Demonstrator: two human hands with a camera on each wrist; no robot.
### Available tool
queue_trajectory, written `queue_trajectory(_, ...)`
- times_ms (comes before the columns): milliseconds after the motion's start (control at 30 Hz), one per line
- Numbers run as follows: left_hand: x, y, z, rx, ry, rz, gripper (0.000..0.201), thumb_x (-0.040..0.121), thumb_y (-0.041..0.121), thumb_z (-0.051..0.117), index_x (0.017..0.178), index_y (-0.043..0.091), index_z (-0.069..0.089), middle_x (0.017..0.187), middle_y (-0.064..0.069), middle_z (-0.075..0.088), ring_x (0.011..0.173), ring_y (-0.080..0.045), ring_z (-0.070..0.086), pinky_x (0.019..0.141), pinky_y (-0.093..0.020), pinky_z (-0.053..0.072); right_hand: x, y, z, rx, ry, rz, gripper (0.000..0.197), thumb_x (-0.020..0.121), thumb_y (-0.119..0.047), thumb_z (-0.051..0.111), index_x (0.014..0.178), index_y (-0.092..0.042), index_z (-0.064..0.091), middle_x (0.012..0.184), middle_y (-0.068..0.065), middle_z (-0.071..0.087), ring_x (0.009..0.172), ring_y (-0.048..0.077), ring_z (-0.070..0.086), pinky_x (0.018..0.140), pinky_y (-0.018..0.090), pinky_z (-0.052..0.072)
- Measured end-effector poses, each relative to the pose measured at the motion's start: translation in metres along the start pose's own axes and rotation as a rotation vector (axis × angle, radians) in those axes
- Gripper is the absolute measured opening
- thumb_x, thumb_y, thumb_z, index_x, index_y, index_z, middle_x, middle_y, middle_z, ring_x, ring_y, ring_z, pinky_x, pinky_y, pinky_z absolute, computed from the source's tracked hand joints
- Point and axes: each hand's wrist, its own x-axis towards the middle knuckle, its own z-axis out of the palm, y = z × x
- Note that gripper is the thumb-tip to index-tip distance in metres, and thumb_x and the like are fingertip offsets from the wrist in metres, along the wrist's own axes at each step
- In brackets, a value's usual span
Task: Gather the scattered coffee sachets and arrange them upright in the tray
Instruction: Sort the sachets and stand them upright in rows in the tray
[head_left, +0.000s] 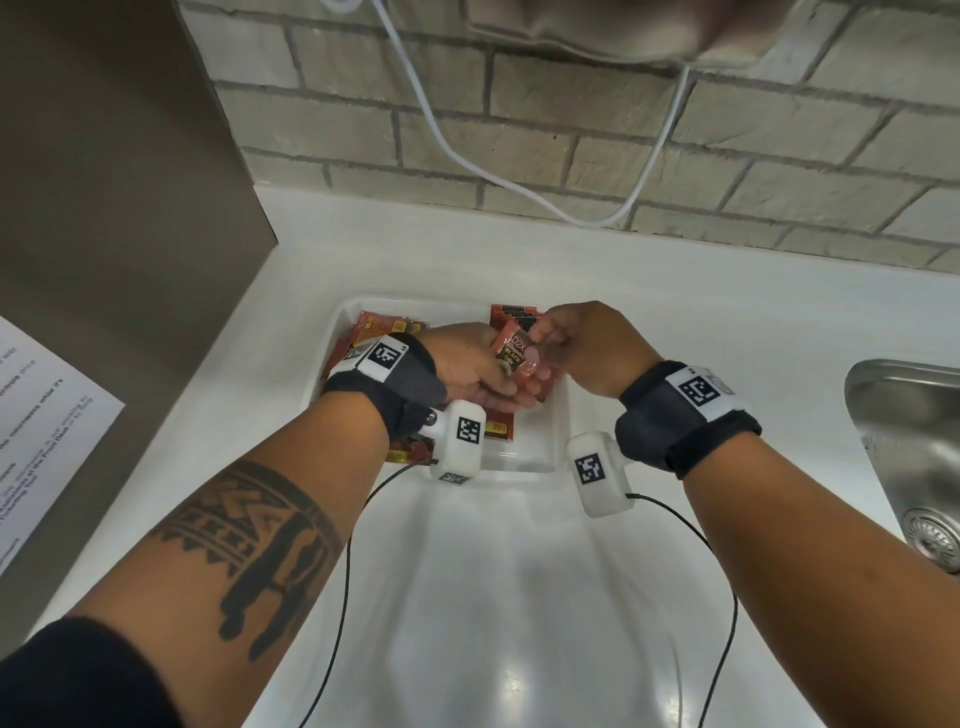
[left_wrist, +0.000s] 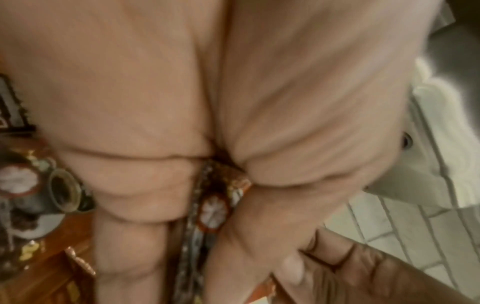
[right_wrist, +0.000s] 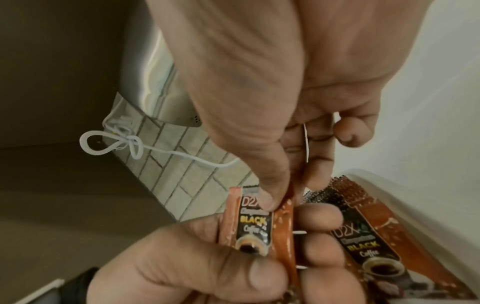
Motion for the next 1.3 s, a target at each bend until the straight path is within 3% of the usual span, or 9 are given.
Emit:
queue_trajectory(233, -0.004, -0.005, -0.004, 0.116, 0.143, 0.104, 0.032, 0.082, 0.005, 0.080, 0.111, 0.000, 0.069, 0.102, -0.010, 0.077, 0.098, -0.023, 0.074, 0.094, -0.041, 0.057, 0.005, 0.003, -0.007, 0.153, 0.115, 0.037, 0.014, 0.082, -0.019, 0.081, 0.077, -0.027, 0.071, 0.084, -0.002, 0.073, 0.083, 0.015, 0.067, 0.080, 0.029, 0.054)
queue_trajectory(367, -0.006, -0.003, -0.001, 0.366, 0.290, 0.124, 0.024, 0.078, 0.026, 0.085, 0.096, 0.013, 0.076, 0.078, 0.005, 0.077, 0.072, -0.006, 0.074, 0.067, -0.024, 0.059, 0.003, 0.001, -0.004, 0.133, 0.157, 0.028, 0.013, 0.084, -0.019, 0.079, 0.076, -0.026, 0.072, 0.084, -0.003, 0.074, 0.082, 0.013, 0.068, 0.075, 0.021, 0.052)
queue_trajectory(467, -0.005, -0.003, -0.003, 0.516, 0.374, 0.017, 0.034, 0.076, 0.040, 0.085, 0.086, 0.010, 0.074, 0.071, 0.000, 0.076, 0.063, -0.012, 0.072, 0.056, -0.021, 0.053, 0.000, 0.001, -0.005, 0.003, 0.154, 0.053, 0.014, 0.087, -0.018, 0.075, 0.076, -0.026, 0.072, 0.077, -0.011, 0.068, 0.074, 0.004, 0.062, 0.063, 0.012, 0.041)
queue_trajectory(567, -0.003, -0.001, -0.001, 0.683, 0.322, -0.192, 0.036, 0.081, 0.046, 0.080, 0.079, 0.011, 0.073, 0.057, 0.005, 0.068, 0.047, -0.010, 0.057, 0.054, -0.020, 0.050, -0.001, 0.005, -0.004, -0.196, 0.095, 0.090, 0.012, 0.090, -0.018, 0.068, 0.082, -0.022, 0.076, 0.085, -0.009, 0.069, 0.084, 0.009, 0.061, 0.074, 0.019, 0.040)
queue_trajectory(767, 0.013, 0.001, 0.026, 0.837, 0.071, -0.207, 0.038, 0.094, 0.041, 0.063, 0.120, 0.014, 0.071, 0.085, -0.002, 0.069, 0.071, -0.016, 0.055, 0.062, -0.023, 0.047, 0.004, 0.006, 0.010, -0.413, 0.021, 0.130, 0.020, 0.093, -0.026, 0.060, 0.095, -0.015, 0.077, 0.101, 0.002, 0.073, 0.097, 0.021, 0.066, 0.089, 0.032, 0.052)
queue_trajectory(867, 0.019, 0.004, 0.033, 0.933, 0.022, -0.170, 0.041, 0.100, 0.038, 0.057, 0.135, 0.019, 0.062, 0.100, -0.004, 0.071, 0.073, -0.013, 0.054, 0.056, -0.018, 0.043, 0.009, 0.009, 0.014, -0.350, 0.035, 0.156, 0.011, 0.088, -0.020, 0.066, 0.082, -0.022, 0.075, 0.094, -0.004, 0.073, 0.093, 0.018, 0.066, 0.084, 0.030, 0.052)
queue_trajectory(1067, 0.033, -0.003, 0.027, 0.847, 0.024, -0.183, 0.041, 0.099, 0.031, 0.060, 0.138, 0.020, 0.058, 0.081, 0.002, 0.064, 0.062, -0.010, 0.054, 0.061, -0.019, 0.046, 0.003, 0.011, 0.012, -0.319, 0.088, 0.137, 0.004, 0.089, -0.026, 0.067, 0.088, -0.022, 0.066, 0.096, -0.003, 0.067, 0.089, 0.018, 0.062, 0.076, 0.028, 0.047)
queue_trajectory(1200, 0.034, -0.001, 0.024, 0.962, 0.015, -0.176, 0.015, 0.099, 0.027, 0.058, 0.097, 0.018, 0.070, 0.070, 0.004, 0.061, 0.054, -0.009, 0.051, 0.064, -0.022, 0.045, -0.009, 0.001, 0.019, -0.548, -0.180, 0.139, 0.028, 0.096, -0.030, 0.047, 0.087, -0.012, 0.067, 0.085, 0.002, 0.065, 0.074, 0.020, 0.058, 0.067, 0.030, 0.045)
queue_trajectory(1300, 0.034, -0.003, 0.020, 1.055, 0.052, -0.175, 0.019, 0.095, 0.021, 0.060, 0.080, 0.013, 0.068, 0.067, 0.004, 0.063, 0.058, -0.013, 0.054, 0.067, -0.024, 0.047, -0.011, -0.005, 0.030, -0.680, -0.360, 0.181, 0.024, 0.094, -0.018, 0.049, 0.072, -0.012, 0.054, 0.071, 0.001, 0.054, 0.066, 0.019, 0.054, 0.061, 0.029, 0.041)
